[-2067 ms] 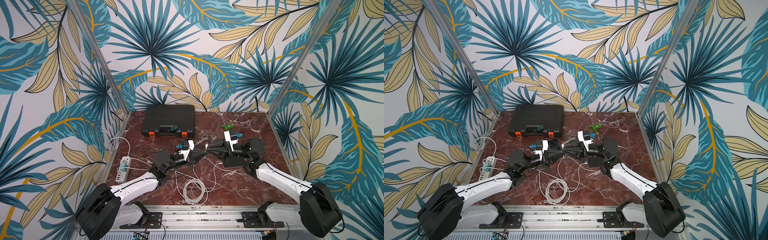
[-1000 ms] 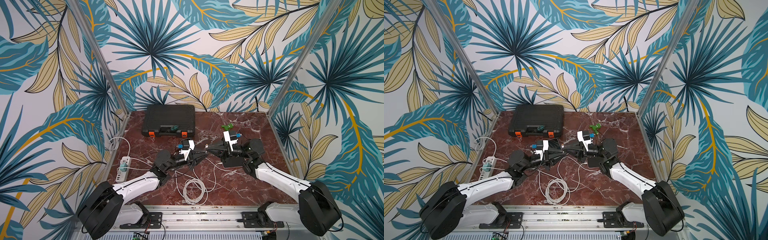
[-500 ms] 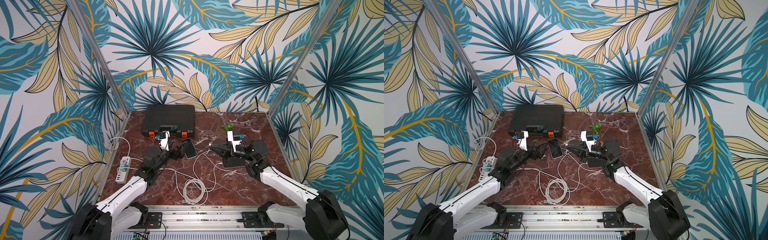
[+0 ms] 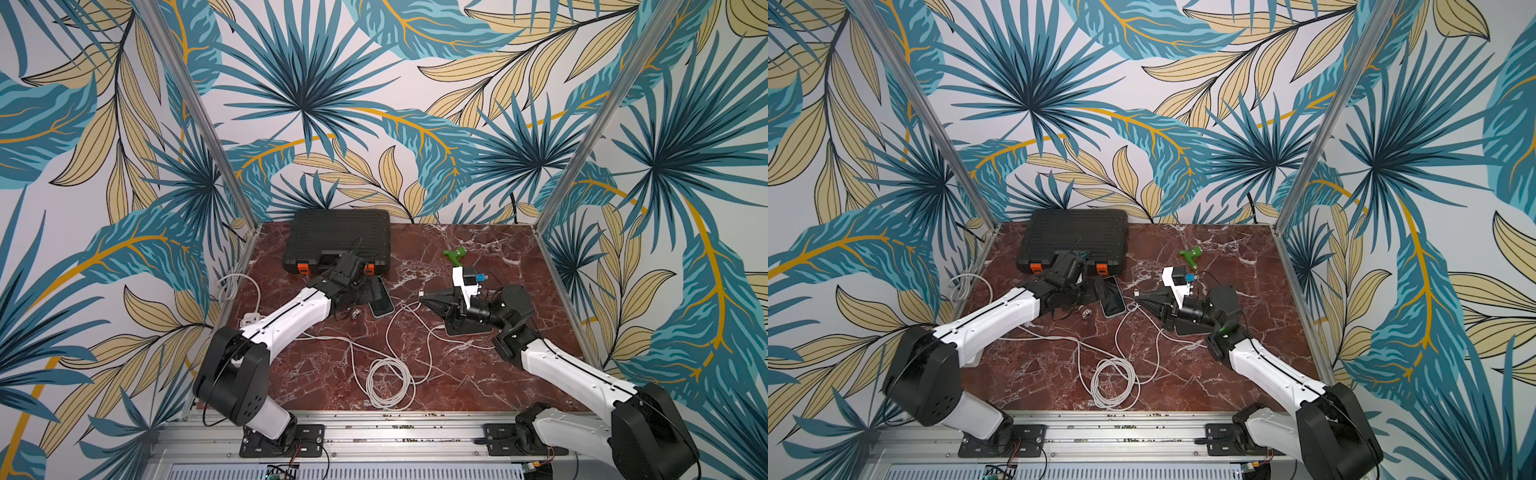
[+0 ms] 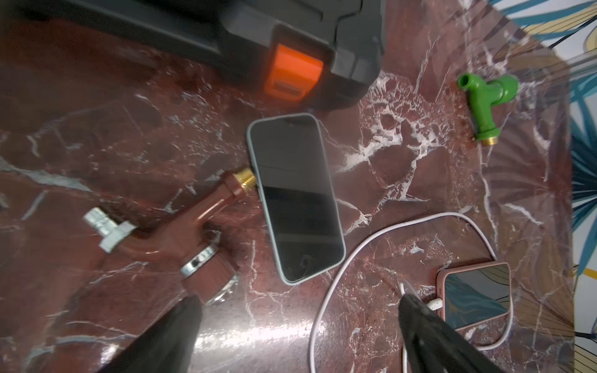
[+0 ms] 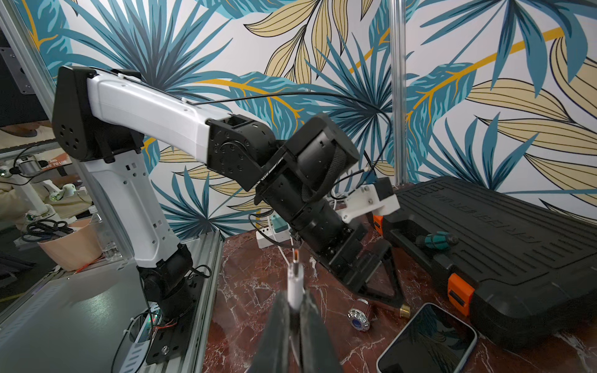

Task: Plug the charging cable into the phone
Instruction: Pick up the phone at the center of the board.

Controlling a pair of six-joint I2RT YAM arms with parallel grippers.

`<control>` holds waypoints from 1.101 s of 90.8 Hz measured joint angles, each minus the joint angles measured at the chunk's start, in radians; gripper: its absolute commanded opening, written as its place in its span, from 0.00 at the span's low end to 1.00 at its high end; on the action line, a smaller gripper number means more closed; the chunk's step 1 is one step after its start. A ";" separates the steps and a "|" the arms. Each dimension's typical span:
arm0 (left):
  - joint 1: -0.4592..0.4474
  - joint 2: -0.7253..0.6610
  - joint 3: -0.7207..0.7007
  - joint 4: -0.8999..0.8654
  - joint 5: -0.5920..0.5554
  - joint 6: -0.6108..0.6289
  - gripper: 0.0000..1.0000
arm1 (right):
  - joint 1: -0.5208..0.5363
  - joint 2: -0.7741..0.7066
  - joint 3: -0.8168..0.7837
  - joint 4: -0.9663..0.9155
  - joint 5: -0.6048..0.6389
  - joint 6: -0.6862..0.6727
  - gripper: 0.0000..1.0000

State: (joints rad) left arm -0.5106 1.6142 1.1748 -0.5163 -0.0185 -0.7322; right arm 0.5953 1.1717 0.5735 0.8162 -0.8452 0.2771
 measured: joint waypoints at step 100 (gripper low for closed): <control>-0.047 0.507 0.480 -0.324 -0.113 -0.106 1.00 | 0.000 -0.042 -0.007 -0.082 0.034 -0.026 0.01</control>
State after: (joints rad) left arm -0.5575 2.1208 1.6550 -0.8406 -0.1310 -0.8383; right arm 0.5949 1.1297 0.5667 0.7341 -0.8112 0.2508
